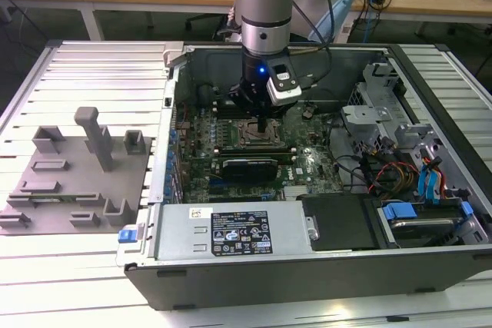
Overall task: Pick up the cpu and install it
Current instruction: 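Install the first cpu locking lever, then install the second cpu locking lever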
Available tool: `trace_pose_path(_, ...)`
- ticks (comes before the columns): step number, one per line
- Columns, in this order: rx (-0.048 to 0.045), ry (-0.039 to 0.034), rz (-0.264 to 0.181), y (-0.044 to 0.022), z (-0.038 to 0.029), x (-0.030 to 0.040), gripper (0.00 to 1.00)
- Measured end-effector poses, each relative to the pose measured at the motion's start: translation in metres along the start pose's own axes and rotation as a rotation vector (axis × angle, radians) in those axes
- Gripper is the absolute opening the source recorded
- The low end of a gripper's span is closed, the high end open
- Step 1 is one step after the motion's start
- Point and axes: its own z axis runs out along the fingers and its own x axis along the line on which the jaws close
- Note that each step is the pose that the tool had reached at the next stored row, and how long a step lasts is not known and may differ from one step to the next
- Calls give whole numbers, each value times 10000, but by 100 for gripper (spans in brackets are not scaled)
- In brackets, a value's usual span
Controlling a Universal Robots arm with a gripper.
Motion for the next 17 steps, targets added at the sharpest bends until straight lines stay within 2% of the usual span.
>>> trace_pose_path(4, 1, 1, -1, -9, -97, -8, 11)
trace_pose_path(17, 0, 1, -1, -10, -104, -8, 11)
